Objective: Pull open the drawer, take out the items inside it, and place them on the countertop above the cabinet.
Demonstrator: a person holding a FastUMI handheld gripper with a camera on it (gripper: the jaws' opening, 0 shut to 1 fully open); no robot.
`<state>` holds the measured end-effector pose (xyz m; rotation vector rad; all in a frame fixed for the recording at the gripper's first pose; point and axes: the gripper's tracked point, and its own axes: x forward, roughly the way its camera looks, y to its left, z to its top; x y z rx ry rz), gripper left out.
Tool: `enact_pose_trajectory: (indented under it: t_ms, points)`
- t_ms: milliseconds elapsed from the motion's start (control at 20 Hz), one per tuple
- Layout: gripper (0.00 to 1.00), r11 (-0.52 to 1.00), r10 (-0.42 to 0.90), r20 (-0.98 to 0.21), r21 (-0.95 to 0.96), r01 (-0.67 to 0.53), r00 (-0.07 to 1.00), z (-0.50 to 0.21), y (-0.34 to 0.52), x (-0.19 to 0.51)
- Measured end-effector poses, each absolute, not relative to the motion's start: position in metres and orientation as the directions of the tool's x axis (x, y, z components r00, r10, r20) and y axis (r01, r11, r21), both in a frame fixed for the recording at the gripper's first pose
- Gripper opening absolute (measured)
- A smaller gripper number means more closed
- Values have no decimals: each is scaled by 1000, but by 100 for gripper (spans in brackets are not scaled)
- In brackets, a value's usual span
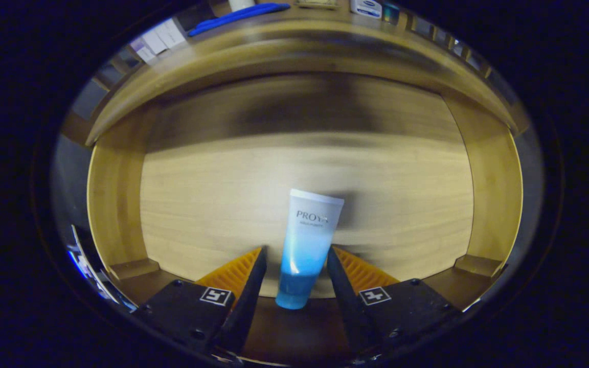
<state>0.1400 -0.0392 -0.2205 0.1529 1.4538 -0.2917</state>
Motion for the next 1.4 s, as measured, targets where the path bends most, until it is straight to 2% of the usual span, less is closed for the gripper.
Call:
enact_pose_trajectory:
  t_ms: [100,200,350,600,950,1250,1400]
  points:
    - [66,956,-112,-984,-68,286,140,-217,-43,146]
    - [52,958,-98,-982,-50,281,159,-215,-43,146]
    - [48,965,-104,-973,-49,256,205,-209,-40,147]
    - [46,981,-95,-954,-42,188,284,-179,-30,150]
    - [46,987,-100,-914,-42,153,394,-129,-30,165]
    - [46,994,-79,-865,-33,100,495,-85,-23,192]
    - [46,994,-108,-818,-75,82,564,-64,-26,216]
